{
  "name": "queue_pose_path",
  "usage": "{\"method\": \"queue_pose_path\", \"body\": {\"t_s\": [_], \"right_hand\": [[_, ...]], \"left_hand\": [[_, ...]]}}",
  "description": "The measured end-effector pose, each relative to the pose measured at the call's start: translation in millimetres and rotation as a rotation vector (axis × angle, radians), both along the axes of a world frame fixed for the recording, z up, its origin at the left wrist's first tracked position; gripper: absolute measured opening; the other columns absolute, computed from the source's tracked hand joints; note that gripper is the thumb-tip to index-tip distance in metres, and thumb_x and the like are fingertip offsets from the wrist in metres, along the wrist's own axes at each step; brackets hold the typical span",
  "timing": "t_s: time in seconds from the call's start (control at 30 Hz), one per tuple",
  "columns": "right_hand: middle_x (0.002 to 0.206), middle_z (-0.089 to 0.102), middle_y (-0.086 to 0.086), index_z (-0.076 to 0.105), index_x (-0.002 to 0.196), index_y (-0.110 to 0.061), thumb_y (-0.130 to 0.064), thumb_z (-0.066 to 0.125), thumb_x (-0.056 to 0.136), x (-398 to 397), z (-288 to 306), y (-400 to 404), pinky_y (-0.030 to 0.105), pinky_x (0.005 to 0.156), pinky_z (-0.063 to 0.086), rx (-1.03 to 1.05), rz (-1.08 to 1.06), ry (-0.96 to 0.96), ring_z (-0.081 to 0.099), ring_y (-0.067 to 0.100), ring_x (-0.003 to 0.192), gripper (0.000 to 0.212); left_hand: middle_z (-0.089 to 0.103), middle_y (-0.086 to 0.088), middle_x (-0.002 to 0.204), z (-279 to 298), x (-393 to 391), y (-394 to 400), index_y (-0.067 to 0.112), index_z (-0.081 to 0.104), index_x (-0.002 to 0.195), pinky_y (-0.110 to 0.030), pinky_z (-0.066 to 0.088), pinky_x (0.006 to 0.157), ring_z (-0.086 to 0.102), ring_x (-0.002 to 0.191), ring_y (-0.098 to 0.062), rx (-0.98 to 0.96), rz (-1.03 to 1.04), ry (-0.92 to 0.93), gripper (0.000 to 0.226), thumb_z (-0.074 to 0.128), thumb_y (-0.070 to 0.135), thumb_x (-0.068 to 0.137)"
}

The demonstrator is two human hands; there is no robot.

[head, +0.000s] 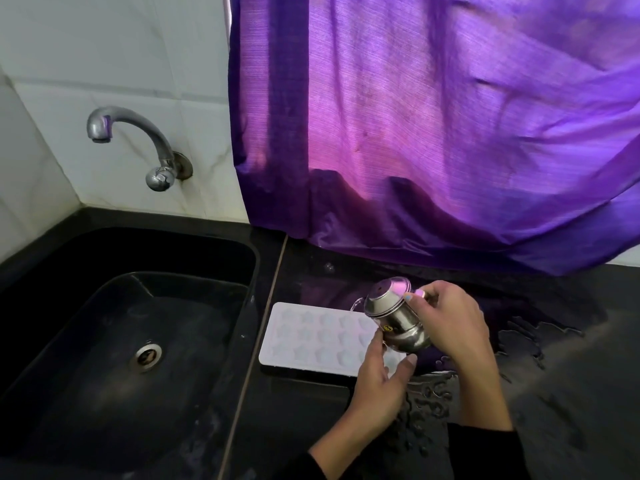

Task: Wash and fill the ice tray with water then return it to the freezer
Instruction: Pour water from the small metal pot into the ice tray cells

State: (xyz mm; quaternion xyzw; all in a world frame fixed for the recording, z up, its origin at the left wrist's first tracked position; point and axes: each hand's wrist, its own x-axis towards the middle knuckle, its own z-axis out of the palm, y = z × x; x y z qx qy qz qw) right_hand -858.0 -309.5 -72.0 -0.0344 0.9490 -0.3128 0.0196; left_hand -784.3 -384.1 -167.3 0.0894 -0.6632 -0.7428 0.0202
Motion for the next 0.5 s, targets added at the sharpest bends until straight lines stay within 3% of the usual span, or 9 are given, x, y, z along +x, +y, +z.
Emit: {"method": "queue_pose_path", "body": {"t_s": [0.5], "right_hand": [[0.088, 0.065, 0.000, 0.063, 0.093, -0.025, -0.044, 0.058, 0.089, 3.7, 1.0, 0.8, 0.040, 0.078, 0.049, 0.002, -0.028, -0.003, 0.061, 0.027, 0.088, 0.020]], "left_hand": [[0.040, 0.041, 0.118, 3.6, 0.2, 0.0, 0.053, 0.028, 0.118, -0.025, 0.028, 0.111, 0.032, 0.100, 0.039, -0.014, -0.035, -0.009, 0.048, 0.054, 0.019, 0.095]]}}
